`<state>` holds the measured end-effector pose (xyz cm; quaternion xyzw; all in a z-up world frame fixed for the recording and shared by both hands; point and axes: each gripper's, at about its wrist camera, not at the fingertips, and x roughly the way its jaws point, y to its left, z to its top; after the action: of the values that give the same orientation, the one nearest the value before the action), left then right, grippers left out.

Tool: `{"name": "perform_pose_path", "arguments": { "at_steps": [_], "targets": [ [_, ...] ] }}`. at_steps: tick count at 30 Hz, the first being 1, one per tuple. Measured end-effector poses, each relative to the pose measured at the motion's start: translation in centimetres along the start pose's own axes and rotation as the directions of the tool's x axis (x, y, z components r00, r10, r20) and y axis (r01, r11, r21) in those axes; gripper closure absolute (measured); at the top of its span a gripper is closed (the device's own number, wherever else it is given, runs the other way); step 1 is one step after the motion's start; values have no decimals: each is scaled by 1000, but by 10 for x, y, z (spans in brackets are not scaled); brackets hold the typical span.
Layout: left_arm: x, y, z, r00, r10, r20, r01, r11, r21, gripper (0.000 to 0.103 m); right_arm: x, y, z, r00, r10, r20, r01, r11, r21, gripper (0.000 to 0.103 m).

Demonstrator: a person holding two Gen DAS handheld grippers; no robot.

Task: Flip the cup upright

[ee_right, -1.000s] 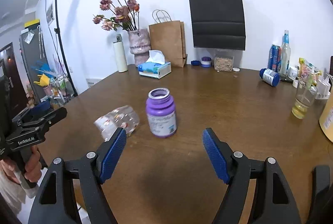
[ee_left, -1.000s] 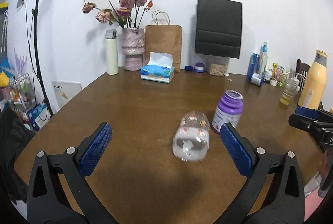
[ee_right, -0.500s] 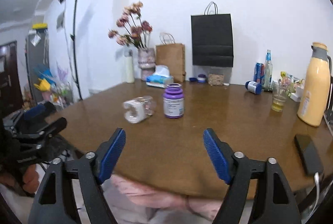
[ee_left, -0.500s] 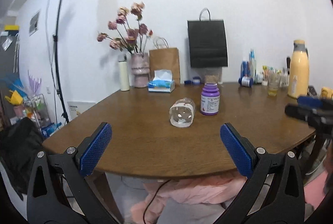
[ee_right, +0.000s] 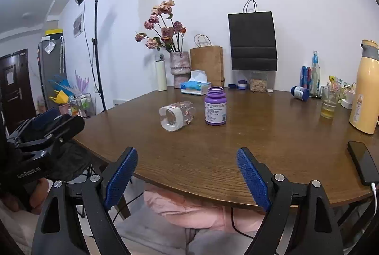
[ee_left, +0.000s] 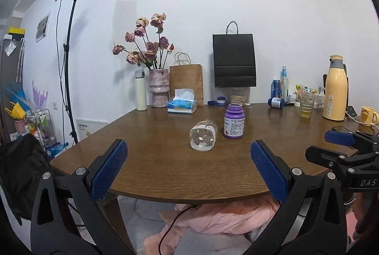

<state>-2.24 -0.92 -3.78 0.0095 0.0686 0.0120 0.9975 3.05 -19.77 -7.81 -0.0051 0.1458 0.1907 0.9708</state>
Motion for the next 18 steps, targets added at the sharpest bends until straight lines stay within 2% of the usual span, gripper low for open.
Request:
{"name": "perform_pose_path", "arguments": {
  "at_steps": [18],
  "targets": [
    [-4, 2, 0, 1000, -6, 10, 6, 1000, -1, 0, -3, 5, 0, 1000, -4, 10, 4, 1000, -22, 13]
  ]
}}
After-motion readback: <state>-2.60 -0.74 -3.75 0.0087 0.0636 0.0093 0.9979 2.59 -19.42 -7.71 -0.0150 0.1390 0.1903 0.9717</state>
